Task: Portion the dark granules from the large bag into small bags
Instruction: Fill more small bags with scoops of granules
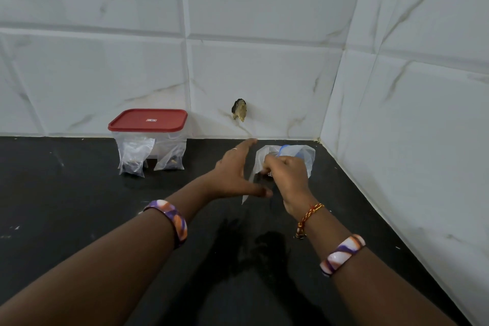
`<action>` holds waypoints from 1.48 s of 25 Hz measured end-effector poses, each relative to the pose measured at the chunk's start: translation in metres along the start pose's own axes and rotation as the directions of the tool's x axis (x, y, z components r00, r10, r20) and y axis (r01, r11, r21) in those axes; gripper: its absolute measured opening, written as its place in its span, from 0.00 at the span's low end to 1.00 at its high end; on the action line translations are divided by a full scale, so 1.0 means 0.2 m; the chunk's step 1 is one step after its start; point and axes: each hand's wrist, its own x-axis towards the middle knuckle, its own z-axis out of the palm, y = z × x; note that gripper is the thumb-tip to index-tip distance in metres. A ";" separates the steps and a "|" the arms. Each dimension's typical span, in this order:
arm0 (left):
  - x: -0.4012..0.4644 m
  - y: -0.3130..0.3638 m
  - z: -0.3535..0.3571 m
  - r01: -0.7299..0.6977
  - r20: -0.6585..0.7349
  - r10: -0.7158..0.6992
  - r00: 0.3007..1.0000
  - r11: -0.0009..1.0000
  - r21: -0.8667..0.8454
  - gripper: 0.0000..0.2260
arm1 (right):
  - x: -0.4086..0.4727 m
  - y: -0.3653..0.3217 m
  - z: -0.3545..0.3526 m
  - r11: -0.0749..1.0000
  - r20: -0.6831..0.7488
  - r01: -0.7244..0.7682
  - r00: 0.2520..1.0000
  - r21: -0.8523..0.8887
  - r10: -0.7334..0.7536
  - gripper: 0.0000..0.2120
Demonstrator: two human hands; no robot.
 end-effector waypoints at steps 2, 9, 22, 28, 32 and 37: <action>0.02 0.02 0.01 -0.069 -0.024 0.069 0.997 0.998 -0.002 0.41 | -0.01 -0.04 -0.01 1.000 0.065 -0.004 0.998 0.008 0.003 0.11; 0.03 0.14 -0.10 -0.098 0.035 0.105 0.994 0.980 -0.174 0.19 | -0.06 -0.11 -0.12 0.783 0.164 0.545 0.838 -0.301 -0.520 0.10; 0.04 0.23 -0.06 -0.303 0.130 0.279 0.952 0.921 0.244 0.27 | -0.05 -0.14 -0.25 0.343 0.612 0.728 0.686 -0.594 -0.393 0.12; 0.10 0.23 -0.03 -0.311 0.086 0.316 0.945 0.785 0.536 0.27 | -0.06 -0.08 -0.33 0.433 0.534 0.657 0.754 -0.618 -0.382 0.12; 0.19 0.18 0.02 -0.231 -0.003 0.266 0.964 0.844 0.484 0.17 | 0.02 -0.03 -0.36 0.696 0.352 0.556 0.830 -0.455 -0.433 0.10; 0.28 0.11 0.14 0.186 -0.347 -0.160 0.924 0.982 0.044 0.25 | 0.15 0.20 -0.46 0.778 -0.140 0.123 0.955 -0.616 -0.262 0.09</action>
